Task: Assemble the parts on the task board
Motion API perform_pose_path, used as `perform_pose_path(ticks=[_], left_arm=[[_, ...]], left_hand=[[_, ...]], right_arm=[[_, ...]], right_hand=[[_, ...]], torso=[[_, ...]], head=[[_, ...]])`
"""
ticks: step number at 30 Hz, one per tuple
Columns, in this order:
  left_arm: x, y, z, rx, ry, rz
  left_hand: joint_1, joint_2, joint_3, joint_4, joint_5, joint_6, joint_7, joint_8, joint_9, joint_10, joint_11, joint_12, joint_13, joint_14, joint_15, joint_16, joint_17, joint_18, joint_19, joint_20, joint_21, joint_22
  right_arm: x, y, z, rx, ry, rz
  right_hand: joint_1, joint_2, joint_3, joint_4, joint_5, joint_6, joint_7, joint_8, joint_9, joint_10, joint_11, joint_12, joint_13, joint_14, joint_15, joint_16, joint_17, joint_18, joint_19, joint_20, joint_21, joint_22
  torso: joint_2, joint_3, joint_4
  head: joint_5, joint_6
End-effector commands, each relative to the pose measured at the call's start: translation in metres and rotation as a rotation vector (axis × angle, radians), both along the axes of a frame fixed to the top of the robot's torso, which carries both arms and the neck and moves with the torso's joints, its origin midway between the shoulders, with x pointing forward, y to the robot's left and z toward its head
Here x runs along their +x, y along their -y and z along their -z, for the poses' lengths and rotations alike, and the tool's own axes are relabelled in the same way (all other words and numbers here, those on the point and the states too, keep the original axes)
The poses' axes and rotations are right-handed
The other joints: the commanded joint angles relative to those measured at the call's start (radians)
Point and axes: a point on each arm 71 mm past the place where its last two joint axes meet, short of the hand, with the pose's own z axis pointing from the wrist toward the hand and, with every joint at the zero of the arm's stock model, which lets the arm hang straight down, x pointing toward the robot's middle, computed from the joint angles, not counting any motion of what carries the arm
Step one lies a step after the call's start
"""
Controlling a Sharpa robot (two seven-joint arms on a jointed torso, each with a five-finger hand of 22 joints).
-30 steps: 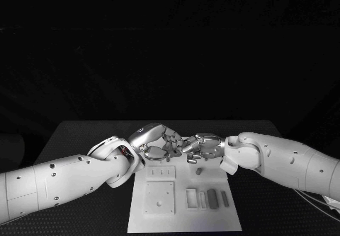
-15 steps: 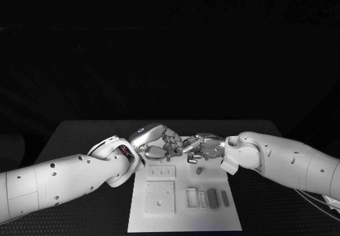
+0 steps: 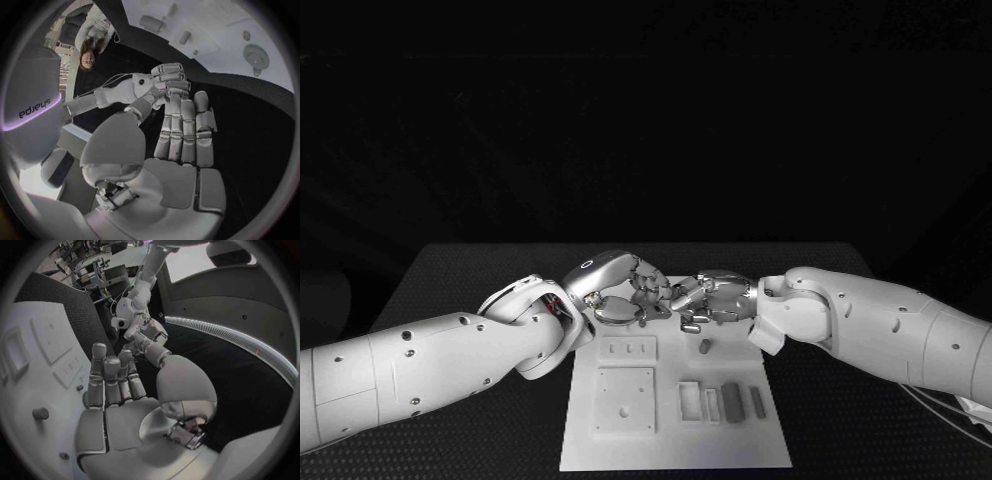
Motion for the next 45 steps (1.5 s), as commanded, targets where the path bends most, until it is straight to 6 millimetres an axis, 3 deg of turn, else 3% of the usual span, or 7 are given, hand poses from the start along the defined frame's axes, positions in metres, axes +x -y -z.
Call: perform_pose_path(ticks=[1, 13, 24, 41, 43, 45], left_arm=[[0.0000, 0.0026, 0.0012, 0.022, -0.006, 0.002], [-0.0005, 0.0039, 0.0023, 0.034, -0.018, 0.010], [-0.0013, 0.0049, 0.0018, 0.032, -0.013, 0.018], [-0.0016, 0.0048, 0.0019, 0.020, -0.034, 0.015], [-0.0016, 0.0047, 0.0020, 0.020, -0.037, 0.016], [-0.0015, 0.0045, 0.0020, 0.019, -0.040, 0.015]], left_hand=[[0.004, 0.000, 0.007, 0.006, 0.002, -0.010, 0.001, -0.008, -0.004, 0.003, 0.001, 0.006, 0.001, 0.003, -0.003, 0.005, 0.002, 0.020, 0.004, -0.002, 0.005, 0.011], [0.010, 0.040, 0.028, 0.020, 0.017, 0.013, -0.007, 0.001, -0.010, 0.010, -0.003, 0.012, 0.003, 0.011, -0.008, 0.007, 0.011, 0.018, 0.010, -0.007, 0.008, 0.018], [-0.008, 0.113, 0.025, 0.030, 0.026, 0.051, -0.028, 0.023, -0.008, 0.033, -0.014, 0.020, 0.004, 0.030, -0.018, 0.017, 0.026, 0.016, 0.025, -0.016, 0.023, 0.022], [-0.047, 0.136, 0.010, 0.029, 0.031, 0.073, -0.038, 0.039, -0.008, 0.053, -0.023, 0.021, 0.001, 0.045, -0.028, 0.021, 0.042, 0.014, 0.034, -0.026, 0.037, 0.023], [-0.057, 0.142, 0.007, 0.025, 0.034, 0.077, -0.040, 0.042, -0.008, 0.056, -0.024, 0.022, 0.001, 0.047, -0.030, 0.022, 0.046, 0.014, 0.036, -0.028, 0.041, 0.023], [-0.066, 0.148, 0.006, 0.023, 0.035, 0.080, -0.041, 0.044, -0.009, 0.059, -0.026, 0.023, 0.001, 0.049, -0.032, 0.023, 0.049, 0.013, 0.037, -0.030, 0.044, 0.023]], right_arm=[[-0.0047, -0.0072, -0.0025, 0.032, -0.005, -0.056], [-0.0054, -0.0082, -0.0026, 0.032, -0.007, -0.062], [-0.0052, -0.0086, -0.0003, -0.008, 0.008, -0.068], [-0.0015, -0.0064, 0.0013, -0.036, 0.022, -0.024], [-0.0002, -0.0052, 0.0016, -0.041, 0.024, -0.008], [0.0005, -0.0038, 0.0020, -0.050, 0.025, 0.005]], right_hand=[[-0.002, 0.010, 0.006, -0.002, 0.003, 0.009, 0.002, 0.049, 0.251, -0.003, -0.002, -0.007, 0.001, -0.003, -0.003, -0.003, 0.001, 0.006, -0.007, 0.002, -0.003, 0.017], [-0.003, 0.011, 0.006, -0.003, 0.003, 0.009, 0.002, 0.050, 0.252, -0.003, -0.002, -0.007, 0.001, -0.003, -0.003, -0.003, 0.002, 0.006, -0.007, 0.002, -0.003, 0.017], [-0.003, 0.010, 0.006, -0.003, 0.003, 0.009, 0.002, 0.051, 0.252, -0.003, -0.002, -0.007, 0.002, -0.004, -0.003, -0.003, 0.002, 0.006, -0.007, 0.003, -0.003, 0.017], [-0.009, 0.002, 0.005, -0.001, 0.002, 0.005, 0.003, 0.051, 0.254, -0.004, -0.001, -0.008, 0.002, -0.006, -0.003, -0.003, 0.002, 0.006, -0.008, 0.004, -0.004, 0.017], [-0.014, -0.004, 0.004, 0.003, 0.002, 0.002, 0.004, 0.050, 0.254, -0.006, 0.000, -0.010, 0.002, -0.008, -0.003, -0.005, 0.002, 0.006, -0.008, 0.004, -0.005, 0.017], [-0.030, -0.027, -0.003, 0.015, 0.002, -0.002, 0.005, 0.049, 0.255, -0.010, 0.002, -0.012, 0.002, -0.011, -0.001, -0.006, 0.002, 0.006, -0.010, 0.007, -0.006, 0.016]], torso=[[0.000, 0.0002, 0.0000], [0.000, -0.0001, -0.0004], [0.000, 0.0000, -0.0009], [0.000, 0.0004, -0.0002], [0.000, -0.0002, -0.0003], [0.000, -0.0004, -0.0002]], head=[[0.001, -0.001], [0.001, -0.005], [0.001, -0.007], [0.001, -0.010], [0.002, -0.011], [0.003, -0.012]])
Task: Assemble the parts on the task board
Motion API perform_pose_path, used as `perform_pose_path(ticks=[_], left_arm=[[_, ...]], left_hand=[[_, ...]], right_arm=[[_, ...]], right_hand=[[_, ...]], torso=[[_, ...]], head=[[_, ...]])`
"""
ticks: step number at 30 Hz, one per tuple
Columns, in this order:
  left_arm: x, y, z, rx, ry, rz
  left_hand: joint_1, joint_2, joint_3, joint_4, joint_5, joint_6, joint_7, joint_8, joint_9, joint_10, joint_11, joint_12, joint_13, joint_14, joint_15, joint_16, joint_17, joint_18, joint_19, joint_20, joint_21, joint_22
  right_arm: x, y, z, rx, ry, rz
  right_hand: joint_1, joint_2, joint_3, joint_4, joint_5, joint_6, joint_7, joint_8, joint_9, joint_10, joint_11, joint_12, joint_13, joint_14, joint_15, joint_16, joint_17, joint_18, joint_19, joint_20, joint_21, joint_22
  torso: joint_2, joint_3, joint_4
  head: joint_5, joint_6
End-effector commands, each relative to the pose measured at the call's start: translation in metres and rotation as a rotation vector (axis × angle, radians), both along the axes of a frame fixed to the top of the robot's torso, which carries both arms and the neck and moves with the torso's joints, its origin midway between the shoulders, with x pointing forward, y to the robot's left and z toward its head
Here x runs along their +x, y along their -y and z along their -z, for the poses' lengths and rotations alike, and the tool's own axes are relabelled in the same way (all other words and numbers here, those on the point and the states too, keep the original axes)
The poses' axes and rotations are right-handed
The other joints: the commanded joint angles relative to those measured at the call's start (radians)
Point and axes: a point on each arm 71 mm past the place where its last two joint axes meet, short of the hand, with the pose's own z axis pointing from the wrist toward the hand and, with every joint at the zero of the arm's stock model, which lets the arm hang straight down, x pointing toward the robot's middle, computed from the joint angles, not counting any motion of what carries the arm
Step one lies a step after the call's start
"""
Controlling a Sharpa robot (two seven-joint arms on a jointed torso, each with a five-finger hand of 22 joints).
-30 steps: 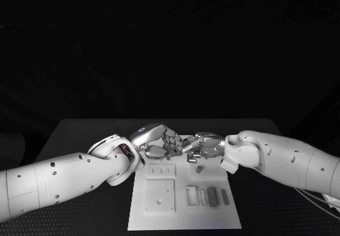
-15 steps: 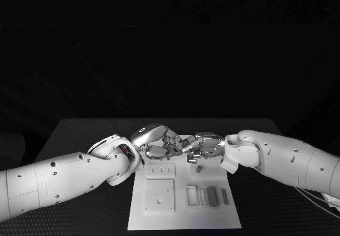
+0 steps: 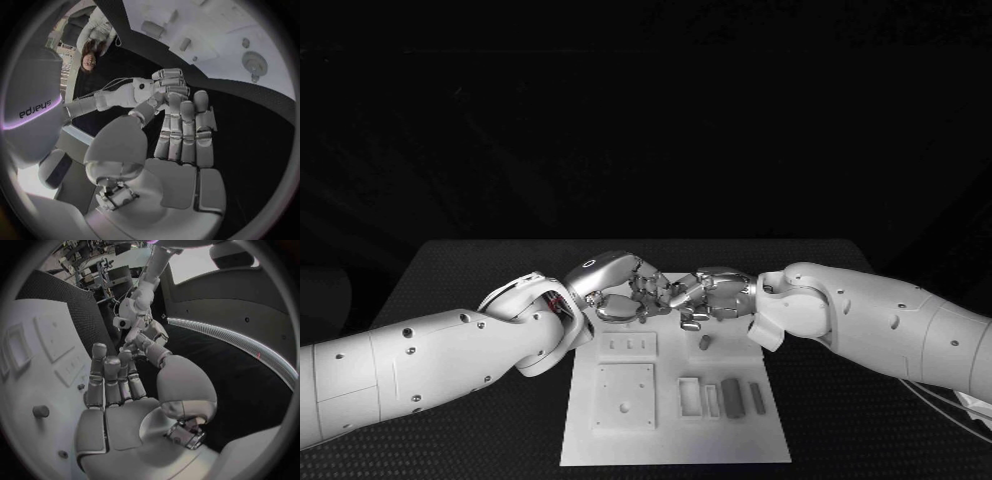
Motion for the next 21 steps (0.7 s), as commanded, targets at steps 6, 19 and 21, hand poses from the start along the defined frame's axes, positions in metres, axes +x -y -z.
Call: perform_pose_path(ticks=[6, 19, 21], left_arm=[[0.000, 0.002, -0.002, -0.017, -0.026, 0.001], [0.006, -0.007, 0.004, -0.011, -0.130, -0.042], [0.007, -0.008, 0.005, -0.001, -0.150, -0.052]], left_hand=[[-0.045, -0.016, 0.090, 0.040, -0.035, 0.026, -0.004, 0.032, 0.011, 0.013, -0.004, 0.003, 0.000, 0.009, -0.003, 0.006, 0.015, 0.013, 0.006, -0.008, 0.014, 0.023], [-0.116, 0.024, 0.103, 0.008, -0.036, 0.021, -0.003, 0.041, 0.015, 0.009, -0.003, 0.006, 0.007, 0.006, -0.003, 0.005, 0.029, 0.012, -0.004, -0.009, 0.029, 0.024], [-0.125, 0.029, 0.105, 0.002, -0.036, 0.020, -0.003, 0.043, 0.016, 0.008, -0.003, 0.006, 0.008, 0.005, -0.003, 0.005, 0.031, 0.012, -0.005, -0.009, 0.030, 0.023]], right_arm=[[0.001, 0.000, 0.002, -0.023, 0.012, 0.027], [0.004, 0.013, 0.002, -0.026, 0.027, 0.079], [0.005, 0.016, 0.002, -0.025, 0.030, 0.088]], right_hand=[[-0.113, -0.077, -0.081, 0.055, 0.000, -0.031, 0.019, 0.033, 0.251, -0.035, 0.013, -0.016, 0.000, -0.031, 0.005, -0.022, -0.003, 0.006, -0.032, 0.009, -0.022, 0.013], [-0.205, -0.129, -0.116, 0.117, 0.001, -0.072, 0.038, 0.011, 0.243, -0.077, 0.032, -0.033, -0.003, -0.075, 0.024, -0.042, -0.008, 0.006, -0.073, 0.020, -0.054, 0.009], [-0.207, -0.130, -0.117, 0.118, 0.001, -0.073, 0.038, 0.011, 0.243, -0.078, 0.032, -0.033, -0.002, -0.077, 0.024, -0.043, -0.008, 0.006, -0.075, 0.021, -0.055, 0.009]], torso=[[0.000, -0.0004, 0.0007], [0.000, 0.0005, 0.0002], [0.000, 0.0004, 0.0002]], head=[[0.003, -0.002], [0.008, 0.000], [0.008, -0.001]])
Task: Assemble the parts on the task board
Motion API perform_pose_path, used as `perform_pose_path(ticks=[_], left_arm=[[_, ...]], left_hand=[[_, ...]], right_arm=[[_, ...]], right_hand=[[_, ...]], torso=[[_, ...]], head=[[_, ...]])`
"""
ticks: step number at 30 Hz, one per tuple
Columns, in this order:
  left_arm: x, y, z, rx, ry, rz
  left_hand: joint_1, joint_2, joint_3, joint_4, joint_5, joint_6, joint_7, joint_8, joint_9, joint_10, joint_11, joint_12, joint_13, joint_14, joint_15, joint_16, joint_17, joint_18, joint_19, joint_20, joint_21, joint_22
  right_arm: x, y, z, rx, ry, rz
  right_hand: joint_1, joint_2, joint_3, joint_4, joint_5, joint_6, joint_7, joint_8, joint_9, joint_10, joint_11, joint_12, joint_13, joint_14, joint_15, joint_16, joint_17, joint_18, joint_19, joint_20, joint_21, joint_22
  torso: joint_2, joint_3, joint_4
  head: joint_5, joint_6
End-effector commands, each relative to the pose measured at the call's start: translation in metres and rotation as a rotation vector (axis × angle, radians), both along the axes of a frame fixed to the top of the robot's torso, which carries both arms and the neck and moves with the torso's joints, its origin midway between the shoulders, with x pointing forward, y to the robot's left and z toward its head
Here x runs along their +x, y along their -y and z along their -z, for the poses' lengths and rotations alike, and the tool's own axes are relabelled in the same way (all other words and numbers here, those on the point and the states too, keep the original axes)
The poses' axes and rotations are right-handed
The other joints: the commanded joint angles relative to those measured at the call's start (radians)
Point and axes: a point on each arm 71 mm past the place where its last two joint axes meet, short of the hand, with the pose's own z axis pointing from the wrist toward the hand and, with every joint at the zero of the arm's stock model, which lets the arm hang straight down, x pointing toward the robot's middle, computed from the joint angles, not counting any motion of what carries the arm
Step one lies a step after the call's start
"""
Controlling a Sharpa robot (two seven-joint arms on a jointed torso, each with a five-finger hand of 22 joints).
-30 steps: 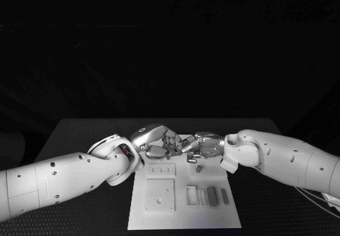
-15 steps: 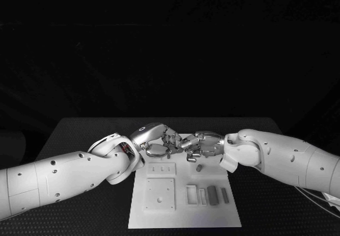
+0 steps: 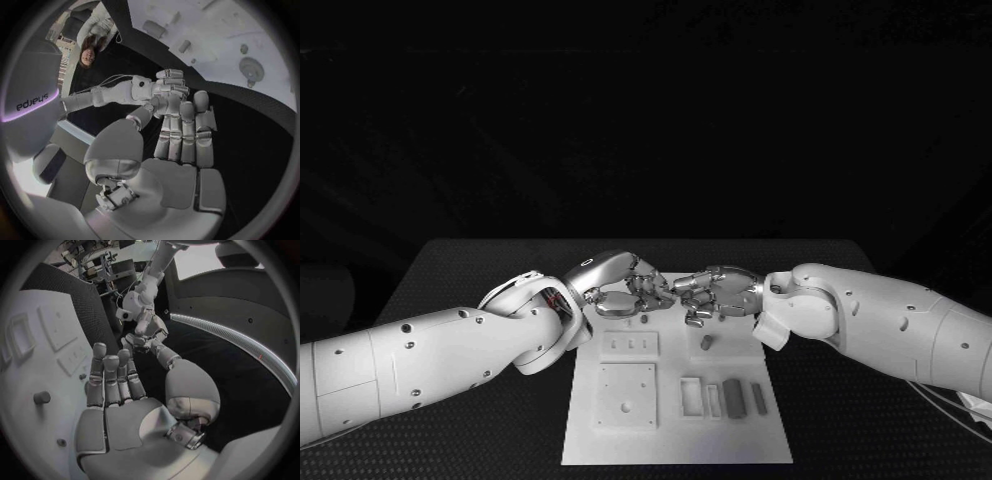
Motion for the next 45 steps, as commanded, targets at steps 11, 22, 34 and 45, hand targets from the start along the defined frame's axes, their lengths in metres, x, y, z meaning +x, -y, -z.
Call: perform_pose_path(ticks=[11, 22, 34, 45], left_arm=[[0.017, -0.022, 0.023, 0.024, -0.431, -0.147], [0.025, -0.041, 0.046, 0.190, -0.722, -0.344], [0.023, -0.033, 0.052, 0.318, -0.680, -0.486], [0.025, -0.018, 0.049, 0.470, -0.459, -0.495]], left_hand=[[-0.057, 0.039, 0.014, -0.025, 0.004, 0.013, 0.001, 0.050, 0.003, 0.006, -0.001, 0.010, 0.007, -0.001, -0.001, 0.002, 0.013, 0.021, -0.008, 0.000, 0.011, 0.022], [-0.127, 0.080, 0.030, -0.056, 0.004, 0.015, -0.002, 0.059, 0.006, 0.011, -0.006, 0.017, 0.013, -0.010, -0.002, 0.008, 0.028, 0.022, -0.018, 0.000, 0.024, 0.023], [-0.152, 0.088, 0.062, -0.058, 0.004, 0.015, -0.003, 0.065, 0.008, 0.014, -0.007, 0.020, 0.016, -0.005, -0.004, 0.012, 0.031, 0.024, -0.015, -0.002, 0.037, 0.023], [-0.160, 0.071, 0.094, -0.059, 0.004, 0.029, -0.012, 0.082, 0.018, 0.032, -0.017, 0.038, 0.025, 0.019, -0.016, 0.030, 0.036, 0.027, 0.004, -0.012, 0.067, 0.025]], right_arm=[[0.007, 0.024, -0.006, -0.012, 0.074, 0.130], [0.031, 0.049, -0.044, -0.096, 0.268, 0.280], [0.039, 0.044, -0.077, -0.108, 0.363, 0.304], [0.039, 0.040, -0.079, -0.156, 0.416, 0.305]], right_hand=[[-0.014, 0.008, -0.001, 0.006, -0.002, -0.007, 0.000, -0.005, 0.000, -0.010, 0.000, -0.001, 0.000, -0.011, 0.003, -0.003, -0.001, 0.006, -0.009, 0.000, -0.006, 0.011], [-0.008, 0.021, -0.003, -0.006, -0.002, -0.006, 0.000, -0.004, 0.001, -0.011, 0.000, 0.001, 0.000, -0.010, 0.003, 0.000, 0.000, 0.006, -0.007, 0.000, -0.004, 0.013], [-0.015, 0.021, -0.008, -0.007, -0.003, -0.006, 0.000, -0.003, 0.001, -0.010, 0.000, 0.002, 0.000, -0.010, 0.002, 0.002, 0.001, 0.006, -0.005, 0.000, -0.004, 0.014], [-0.013, 0.023, -0.008, -0.010, -0.002, -0.006, 0.000, -0.003, 0.001, -0.010, -0.001, 0.002, 0.000, -0.010, 0.002, 0.002, 0.000, 0.006, -0.005, 0.000, -0.004, 0.014]], torso=[[-0.001, 0.0015, -0.0008], [-0.002, 0.0008, -0.0023], [-0.004, 0.0019, -0.0030], [-0.004, 0.0039, -0.0031]], head=[[0.008, -0.004], [0.015, -0.009], [0.018, -0.027], [0.027, -0.042]])
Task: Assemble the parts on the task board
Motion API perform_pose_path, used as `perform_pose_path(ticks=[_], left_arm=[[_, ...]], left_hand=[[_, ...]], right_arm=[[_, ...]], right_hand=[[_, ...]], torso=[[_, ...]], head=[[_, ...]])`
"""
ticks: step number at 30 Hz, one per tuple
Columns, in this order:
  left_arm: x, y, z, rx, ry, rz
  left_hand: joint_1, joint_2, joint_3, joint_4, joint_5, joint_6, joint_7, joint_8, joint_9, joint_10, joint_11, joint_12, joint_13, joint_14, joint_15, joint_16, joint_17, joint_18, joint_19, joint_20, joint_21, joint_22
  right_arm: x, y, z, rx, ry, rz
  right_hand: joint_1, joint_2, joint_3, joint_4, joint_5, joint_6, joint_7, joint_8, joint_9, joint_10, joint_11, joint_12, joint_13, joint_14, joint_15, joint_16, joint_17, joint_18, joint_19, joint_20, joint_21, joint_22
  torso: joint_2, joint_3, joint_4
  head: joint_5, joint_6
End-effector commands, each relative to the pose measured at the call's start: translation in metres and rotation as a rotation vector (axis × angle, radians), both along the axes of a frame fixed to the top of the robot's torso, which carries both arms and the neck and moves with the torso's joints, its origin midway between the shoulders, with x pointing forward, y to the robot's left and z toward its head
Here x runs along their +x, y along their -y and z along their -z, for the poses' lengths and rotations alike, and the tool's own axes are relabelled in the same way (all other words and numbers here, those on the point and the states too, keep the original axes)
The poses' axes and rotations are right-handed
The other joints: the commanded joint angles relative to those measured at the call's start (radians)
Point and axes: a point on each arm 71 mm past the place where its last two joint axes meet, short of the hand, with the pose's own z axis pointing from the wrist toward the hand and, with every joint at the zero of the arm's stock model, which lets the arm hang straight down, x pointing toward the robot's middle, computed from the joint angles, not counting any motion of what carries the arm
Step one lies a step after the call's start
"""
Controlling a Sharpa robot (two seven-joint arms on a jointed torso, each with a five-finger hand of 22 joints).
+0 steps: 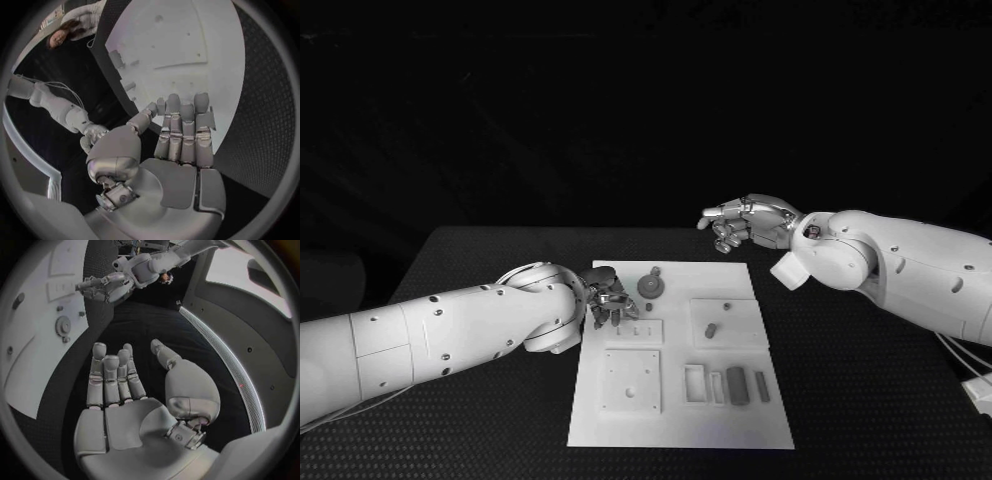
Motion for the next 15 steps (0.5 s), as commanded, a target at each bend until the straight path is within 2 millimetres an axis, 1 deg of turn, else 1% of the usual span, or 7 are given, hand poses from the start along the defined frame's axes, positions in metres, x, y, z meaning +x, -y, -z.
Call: perform_pose_path(ticks=[1, 3, 6, 9, 11, 12, 15], left_arm=[[0.000, 0.004, -0.003, 0.094, 0.073, 0.005], [0.000, 0.006, -0.003, 0.099, 0.078, 0.004], [0.001, 0.009, -0.003, 0.119, 0.083, 0.006], [0.001, 0.012, -0.002, 0.142, 0.086, 0.015], [-0.001, 0.013, 0.000, 0.152, 0.074, 0.026], [-0.001, 0.015, 0.001, 0.157, 0.069, 0.028], [-0.002, 0.015, 0.005, 0.170, 0.060, 0.030]], left_hand=[[0.000, -0.010, 0.038, 0.029, 0.003, 0.029, -0.010, 0.039, 0.007, 0.014, -0.005, 0.013, 0.007, 0.015, -0.008, 0.013, 0.004, 0.035, 0.010, -0.007, 0.016, 0.027], [0.000, -0.014, 0.040, 0.028, 0.003, 0.038, -0.016, 0.048, 0.014, 0.022, -0.011, 0.024, 0.013, 0.024, -0.014, 0.028, 0.008, 0.036, 0.018, -0.012, 0.034, 0.028], [-0.006, -0.018, 0.043, 0.029, 0.004, 0.054, -0.025, 0.062, 0.025, 0.038, -0.022, 0.044, 0.023, 0.039, -0.027, 0.052, 0.012, 0.037, 0.031, -0.023, 0.070, 0.028], [-0.013, -0.021, 0.044, 0.030, 0.004, 0.065, -0.033, 0.074, 0.033, 0.049, -0.030, 0.059, 0.030, 0.052, -0.038, 0.072, 0.013, 0.038, 0.040, -0.033, 0.099, 0.028], [-0.020, -0.021, 0.046, 0.030, 0.005, 0.072, -0.038, 0.082, 0.040, 0.056, -0.035, 0.070, 0.035, 0.059, -0.046, 0.085, 0.012, 0.038, 0.045, -0.040, 0.120, 0.028], [-0.024, -0.019, 0.046, 0.031, 0.005, 0.078, -0.041, 0.088, 0.043, 0.061, -0.038, 0.076, 0.038, 0.064, -0.050, 0.092, 0.011, 0.038, 0.048, -0.043, 0.130, 0.028], [-0.036, -0.016, 0.050, 0.031, 0.007, 0.088, -0.048, 0.100, 0.052, 0.070, -0.046, 0.091, 0.044, 0.073, -0.060, 0.108, 0.008, 0.038, 0.052, -0.051, 0.154, 0.027]], right_arm=[[0.001, 0.000, -0.002, -0.049, 0.060, 0.023], [0.001, -0.001, -0.002, -0.061, 0.071, 0.021], [0.000, -0.004, -0.003, -0.090, 0.094, 0.011], [-0.001, -0.007, -0.003, -0.107, 0.109, 0.003], [-0.001, -0.008, -0.003, -0.116, 0.118, 0.000], [-0.001, -0.008, -0.003, -0.122, 0.124, 0.001], [0.000, -0.010, -0.003, -0.135, 0.139, 0.004]], right_hand=[[-0.005, 0.008, -0.002, -0.004, -0.002, -0.004, 0.002, -0.003, 0.001, -0.003, -0.001, 0.002, 0.000, -0.007, -0.001, 0.002, 0.000, 0.006, -0.004, 0.001, -0.004, 0.014], [-0.004, 0.008, -0.002, -0.006, -0.002, -0.005, 0.002, -0.004, 0.000, -0.003, -0.001, 0.002, 0.000, -0.007, -0.002, 0.002, 0.000, 0.006, -0.003, 0.001, -0.004, 0.014], [-0.009, 0.008, -0.004, -0.005, -0.003, -0.008, 0.003, -0.005, 0.000, -0.003, 0.000, 0.003, 0.000, -0.006, -0.002, 0.002, 0.000, 0.006, -0.002, 0.001, -0.003, 0.015], [-0.010, 0.007, -0.005, -0.005, -0.003, -0.008, 0.003, -0.005, 0.000, -0.003, 0.000, 0.003, 0.000, -0.006, -0.002, 0.002, 0.000, 0.006, -0.002, 0.001, -0.003, 0.014], [-0.010, 0.007, -0.005, -0.005, -0.003, -0.008, 0.003, -0.005, 0.000, -0.003, 0.000, 0.003, 0.000, -0.006, -0.001, 0.003, 0.000, 0.006, -0.002, 0.001, -0.003, 0.014], [-0.011, 0.006, -0.006, -0.005, -0.003, -0.008, 0.003, -0.006, 0.000, -0.003, 0.000, 0.003, 0.000, -0.006, -0.001, 0.003, 0.000, 0.006, -0.002, 0.001, -0.004, 0.015], [-0.027, 0.001, -0.013, 0.001, -0.003, -0.009, 0.004, -0.007, -0.001, -0.003, 0.001, 0.003, -0.001, -0.006, -0.001, 0.002, -0.001, 0.006, -0.002, 0.002, -0.004, 0.014]], torso=[[0.001, -0.0006, -0.0013], [0.001, -0.0008, -0.0011], [0.002, -0.0012, -0.0007], [0.001, -0.0011, -0.0019], [0.002, -0.0013, -0.0024], [0.002, -0.0015, -0.0019], [0.001, -0.0014, -0.0007]], head=[[0.004, -0.005], [0.006, -0.010], [0.007, -0.011], [0.007, -0.014], [0.008, -0.016], [0.007, -0.019], [0.008, -0.022]])
